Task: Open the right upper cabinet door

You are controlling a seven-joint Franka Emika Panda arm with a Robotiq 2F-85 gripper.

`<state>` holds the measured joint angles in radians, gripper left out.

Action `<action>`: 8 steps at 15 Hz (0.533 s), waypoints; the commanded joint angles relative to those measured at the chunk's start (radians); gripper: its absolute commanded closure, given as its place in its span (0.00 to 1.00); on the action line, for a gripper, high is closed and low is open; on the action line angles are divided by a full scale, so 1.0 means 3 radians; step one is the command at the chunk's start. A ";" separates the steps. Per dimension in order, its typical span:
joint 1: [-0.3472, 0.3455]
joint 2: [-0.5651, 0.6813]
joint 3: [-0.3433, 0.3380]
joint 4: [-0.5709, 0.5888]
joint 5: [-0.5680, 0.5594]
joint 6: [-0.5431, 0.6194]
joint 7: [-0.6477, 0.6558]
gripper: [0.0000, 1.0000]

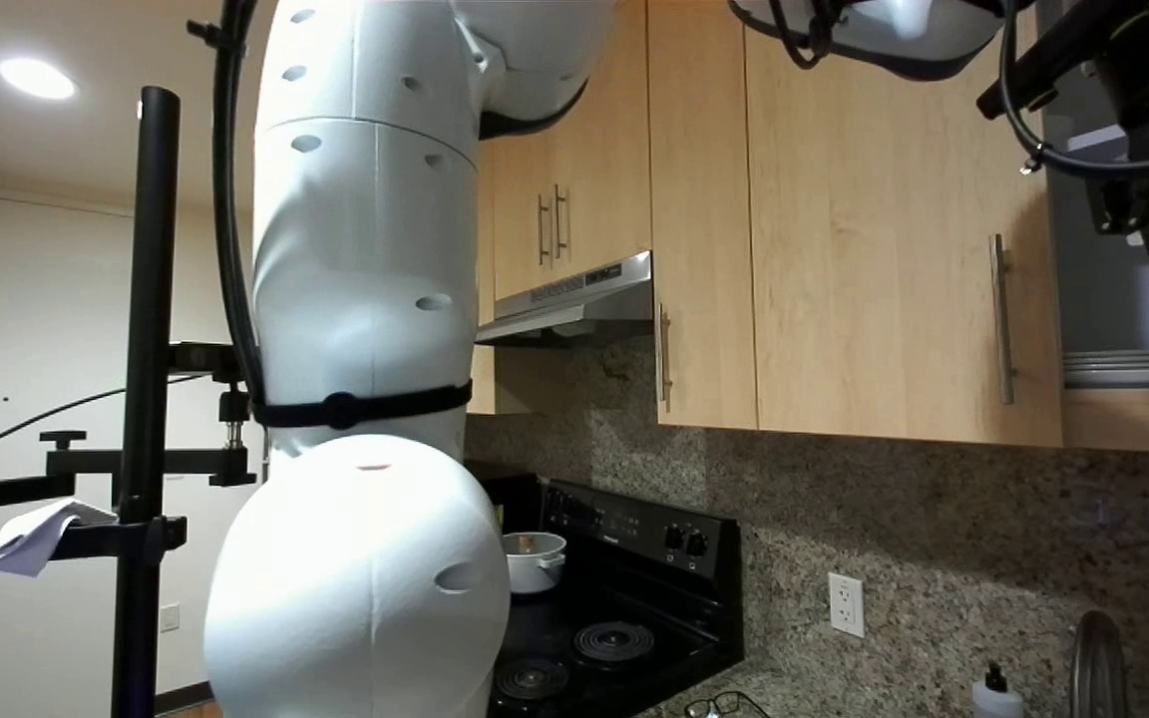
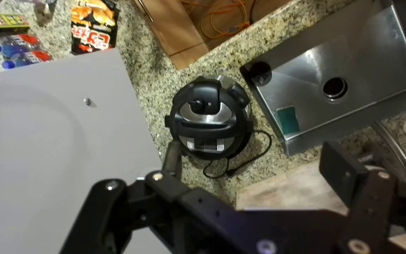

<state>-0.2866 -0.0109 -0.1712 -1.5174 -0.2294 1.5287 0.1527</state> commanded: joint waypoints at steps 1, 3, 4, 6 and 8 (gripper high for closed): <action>0.0204 -0.0522 0.0049 -0.0788 0.0046 0.0680 0.0262 0.00; 0.0316 -0.0651 0.0115 -0.1029 0.0059 0.0927 0.0389 0.00; 0.0370 -0.0715 0.0162 -0.1151 0.0059 0.1033 0.0478 0.00; 0.0457 -0.0808 0.0251 -0.1356 0.0039 0.1198 0.0607 0.00; 0.0517 -0.0858 0.0322 -0.1489 0.0030 0.1263 0.0648 0.00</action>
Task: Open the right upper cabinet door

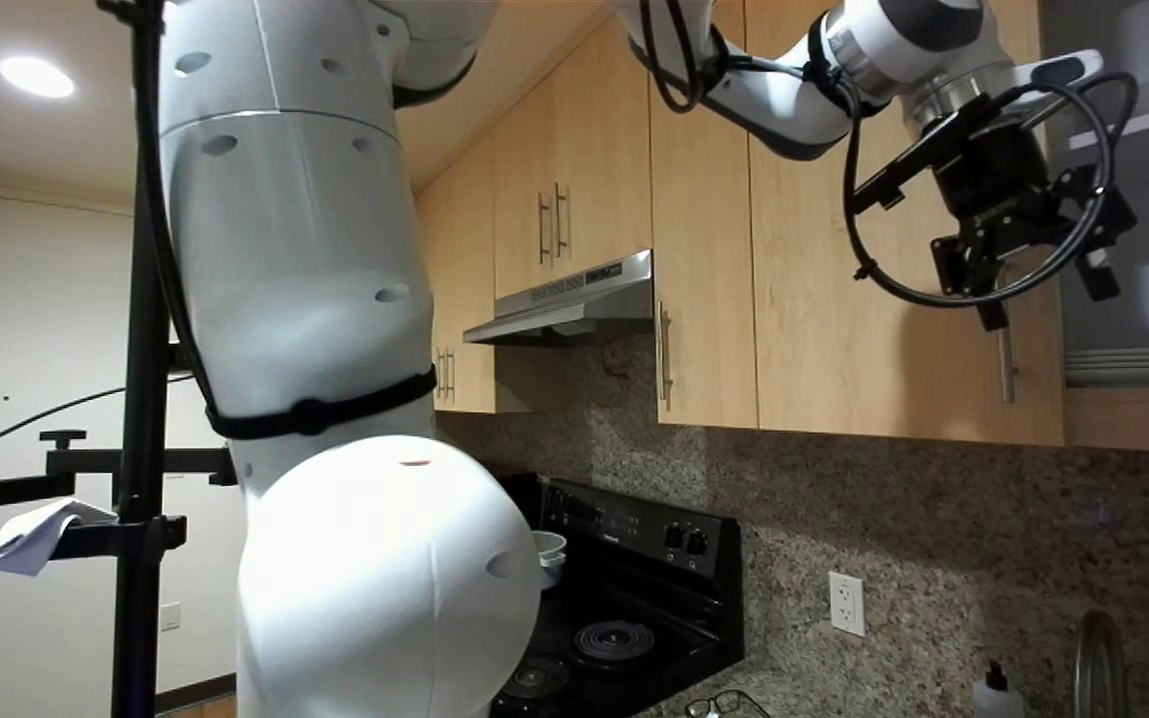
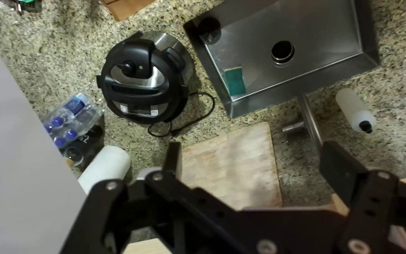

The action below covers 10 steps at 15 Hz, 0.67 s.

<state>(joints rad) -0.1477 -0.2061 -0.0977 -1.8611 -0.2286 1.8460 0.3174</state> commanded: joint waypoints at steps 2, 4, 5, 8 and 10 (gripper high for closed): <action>0.0090 -0.0297 0.0116 -0.0489 0.0060 0.0239 0.0083 0.00; 0.0087 -0.0360 0.0153 -0.0621 -0.0017 0.0249 0.0087 0.00; 0.0084 -0.0401 0.0156 -0.0680 -0.0026 0.0233 0.0053 0.00; 0.0053 -0.0544 0.0151 -0.0884 -0.0082 0.0281 0.0048 0.00; 0.0010 -0.0677 0.0149 -0.1049 -0.0183 0.0343 0.0084 0.00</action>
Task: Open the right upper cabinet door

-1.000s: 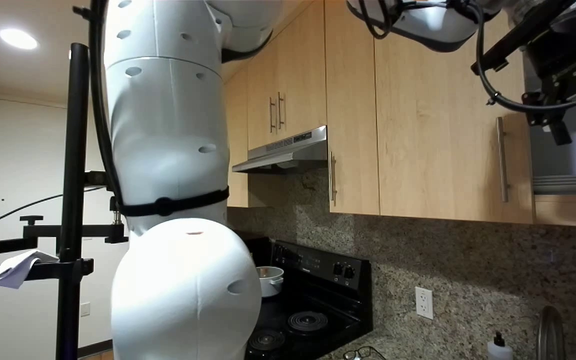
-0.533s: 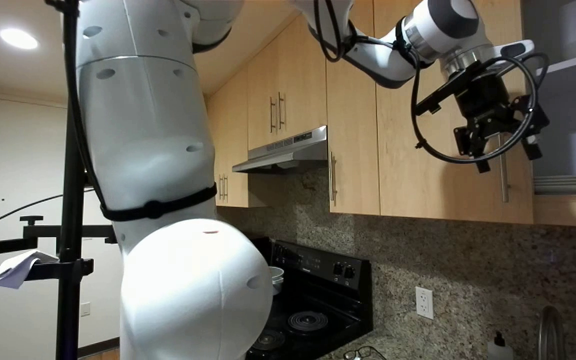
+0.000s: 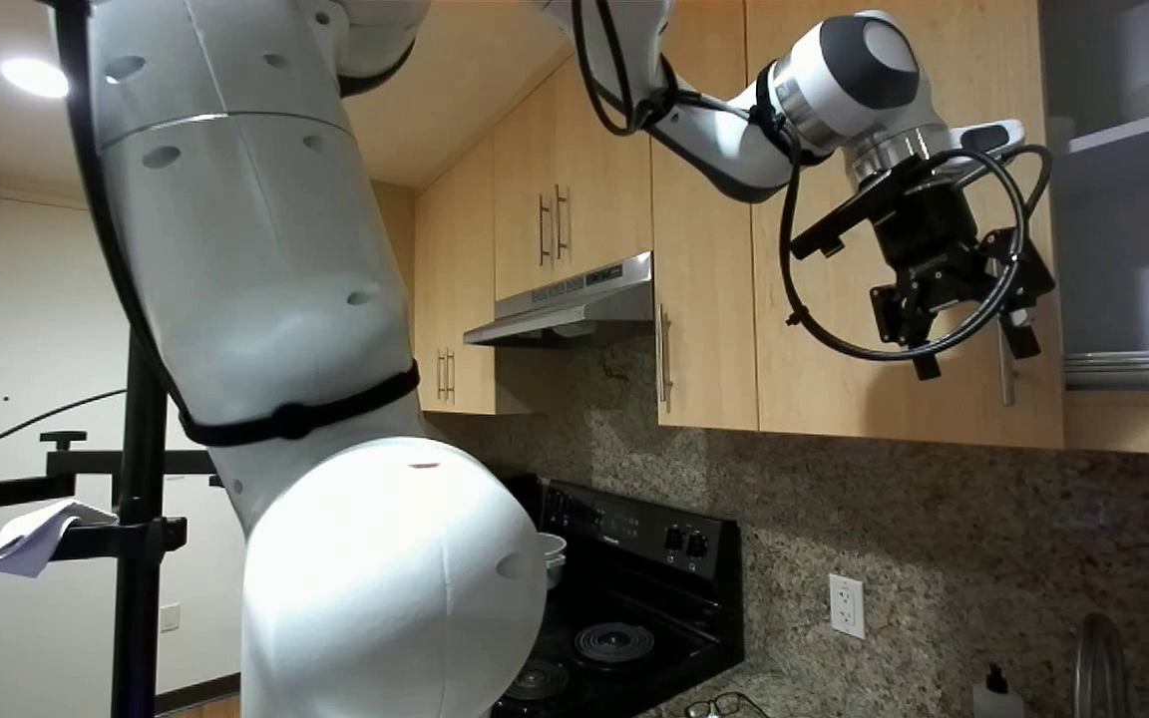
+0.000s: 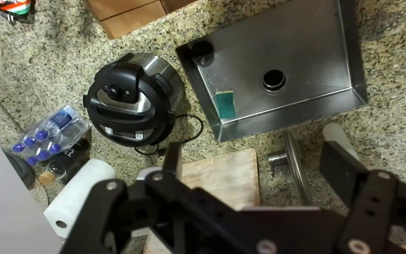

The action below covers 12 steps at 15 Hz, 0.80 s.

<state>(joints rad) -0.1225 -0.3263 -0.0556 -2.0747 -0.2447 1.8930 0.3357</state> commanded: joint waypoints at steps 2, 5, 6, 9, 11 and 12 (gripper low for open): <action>-0.0128 -0.0431 -0.0016 -0.0522 -0.0187 0.0292 0.0018 0.00; -0.0211 -0.0645 -0.0096 -0.0815 -0.0226 0.0517 -0.0077 0.00; -0.0231 -0.0697 -0.0125 -0.0897 -0.0223 0.0595 -0.0125 0.00; -0.0261 -0.0824 -0.0217 -0.1118 -0.0229 0.0836 -0.0395 0.00; -0.0264 -0.0885 -0.0267 -0.1230 -0.0211 0.0988 -0.0596 0.00; -0.0277 -0.0924 -0.0274 -0.1295 -0.0227 0.1065 -0.0663 0.00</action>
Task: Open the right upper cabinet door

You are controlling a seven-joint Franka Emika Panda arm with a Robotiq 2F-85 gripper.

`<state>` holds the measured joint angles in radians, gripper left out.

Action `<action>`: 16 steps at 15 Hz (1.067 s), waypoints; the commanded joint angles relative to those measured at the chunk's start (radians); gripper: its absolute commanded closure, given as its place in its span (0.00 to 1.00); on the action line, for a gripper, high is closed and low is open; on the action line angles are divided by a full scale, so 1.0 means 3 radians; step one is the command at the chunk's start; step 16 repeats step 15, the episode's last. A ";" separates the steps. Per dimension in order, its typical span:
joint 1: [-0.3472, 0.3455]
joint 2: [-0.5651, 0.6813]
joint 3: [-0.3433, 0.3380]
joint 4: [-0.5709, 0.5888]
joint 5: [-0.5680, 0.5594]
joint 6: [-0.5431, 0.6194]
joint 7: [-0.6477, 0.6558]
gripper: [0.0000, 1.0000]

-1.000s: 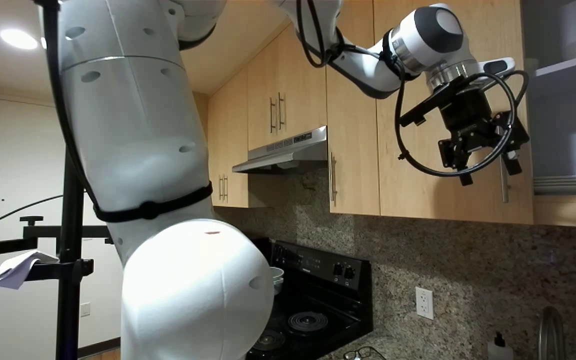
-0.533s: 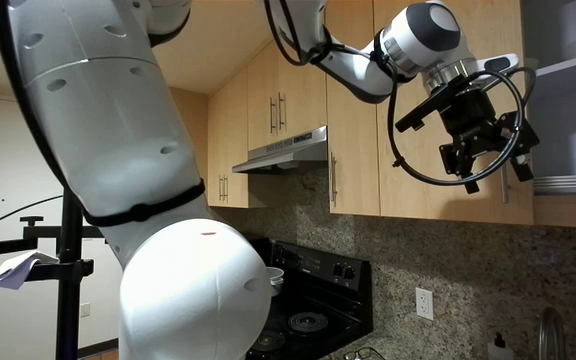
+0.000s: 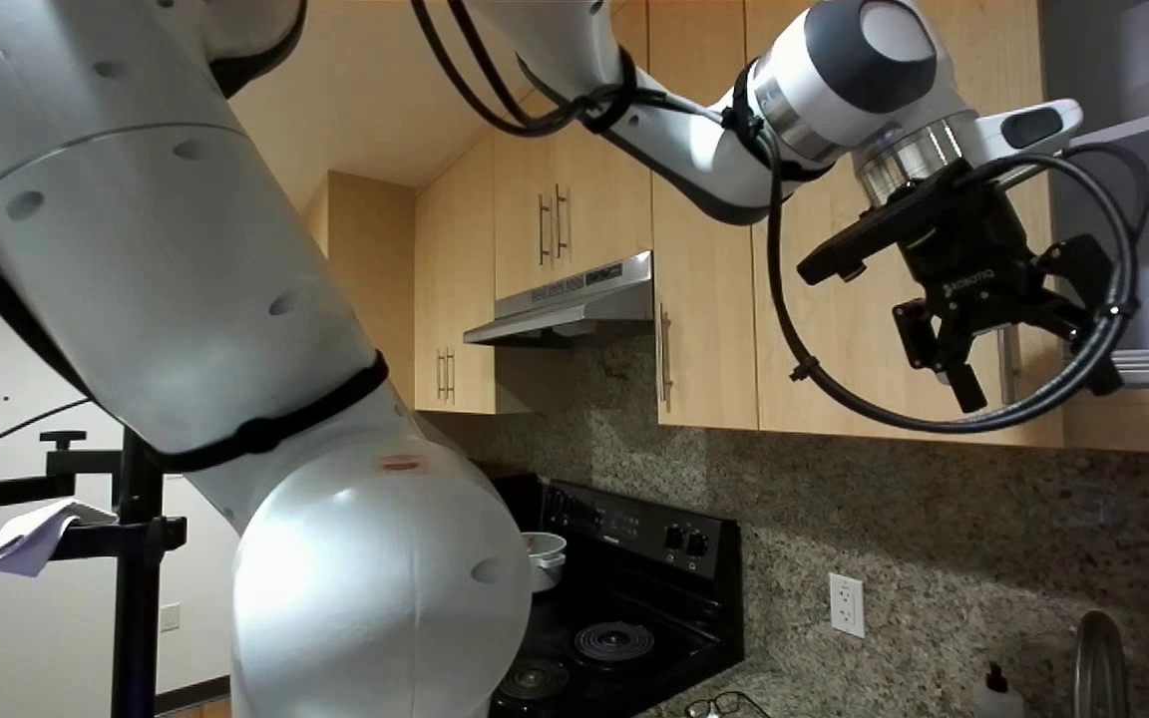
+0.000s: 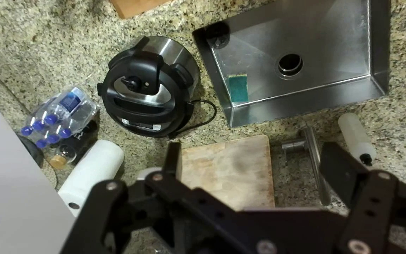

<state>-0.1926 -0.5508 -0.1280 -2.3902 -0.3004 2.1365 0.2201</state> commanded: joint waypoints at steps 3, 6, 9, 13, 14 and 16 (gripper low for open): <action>-0.0038 -0.0239 -0.0059 -0.0352 -0.0034 0.0383 -0.0493 0.00; -0.0050 -0.0272 -0.0049 -0.0387 -0.0033 0.0379 -0.0595 0.00; -0.0056 -0.0197 -0.0013 -0.0293 0.0039 0.0279 -0.0506 0.00; -0.0056 -0.0200 -0.0014 -0.0293 0.0038 0.0279 -0.0510 0.00; -0.0056 -0.0200 -0.0014 -0.0293 0.0038 0.0279 -0.0510 0.00; -0.0056 -0.0200 -0.0014 -0.0293 0.0038 0.0279 -0.0510 0.00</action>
